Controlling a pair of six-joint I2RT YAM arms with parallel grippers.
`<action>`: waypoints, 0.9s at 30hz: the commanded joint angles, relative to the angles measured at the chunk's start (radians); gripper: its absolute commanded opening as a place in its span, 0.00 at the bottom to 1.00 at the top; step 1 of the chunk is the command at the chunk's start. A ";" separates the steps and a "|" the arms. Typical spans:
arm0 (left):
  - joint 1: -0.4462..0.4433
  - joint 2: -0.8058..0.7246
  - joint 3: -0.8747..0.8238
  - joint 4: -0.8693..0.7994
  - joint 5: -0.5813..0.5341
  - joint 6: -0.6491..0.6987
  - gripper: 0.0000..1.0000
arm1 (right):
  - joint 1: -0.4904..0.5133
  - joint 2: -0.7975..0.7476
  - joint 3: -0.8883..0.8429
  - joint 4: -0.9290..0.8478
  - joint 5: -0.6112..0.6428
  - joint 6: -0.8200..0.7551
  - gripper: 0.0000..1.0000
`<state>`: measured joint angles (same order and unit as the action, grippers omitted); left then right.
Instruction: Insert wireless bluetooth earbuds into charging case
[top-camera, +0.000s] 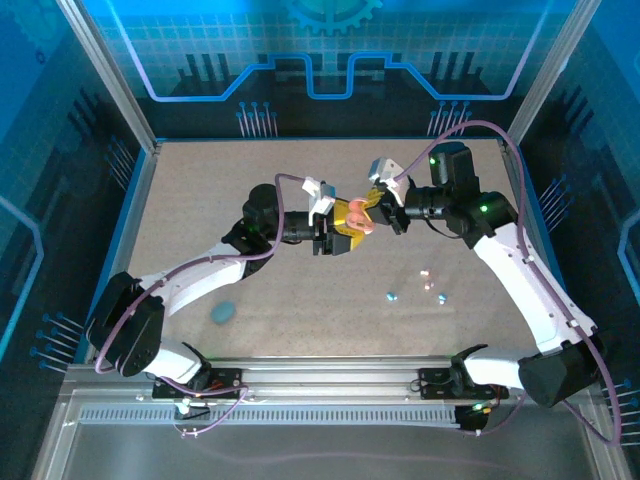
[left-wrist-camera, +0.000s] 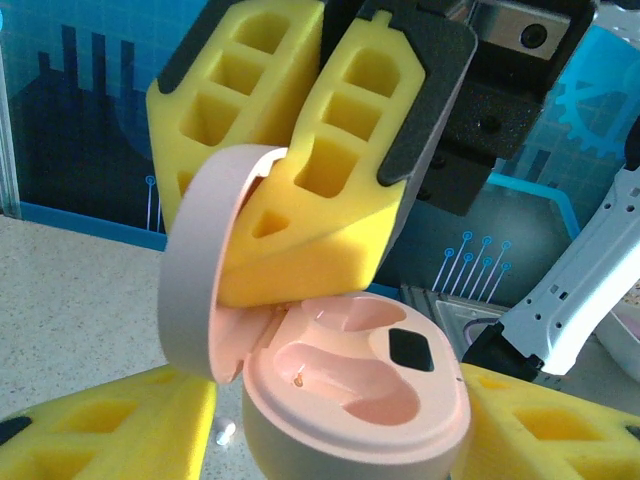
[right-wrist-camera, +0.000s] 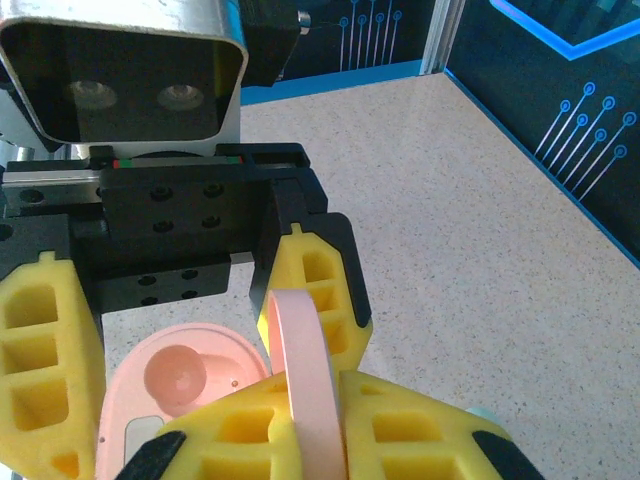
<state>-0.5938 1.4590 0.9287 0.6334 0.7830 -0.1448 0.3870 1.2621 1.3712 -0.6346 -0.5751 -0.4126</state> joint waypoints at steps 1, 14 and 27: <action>0.003 0.014 0.040 0.024 0.014 -0.004 0.61 | 0.016 -0.021 -0.010 0.018 0.007 -0.017 0.08; 0.002 0.019 0.042 0.024 0.015 -0.004 0.57 | 0.026 -0.020 -0.013 0.024 0.035 -0.012 0.09; 0.003 0.010 0.032 -0.002 0.011 0.021 0.40 | 0.024 -0.027 -0.011 0.037 0.057 0.017 0.15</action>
<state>-0.5938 1.4693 0.9363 0.6323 0.7910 -0.1513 0.3946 1.2621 1.3609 -0.6159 -0.5293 -0.4114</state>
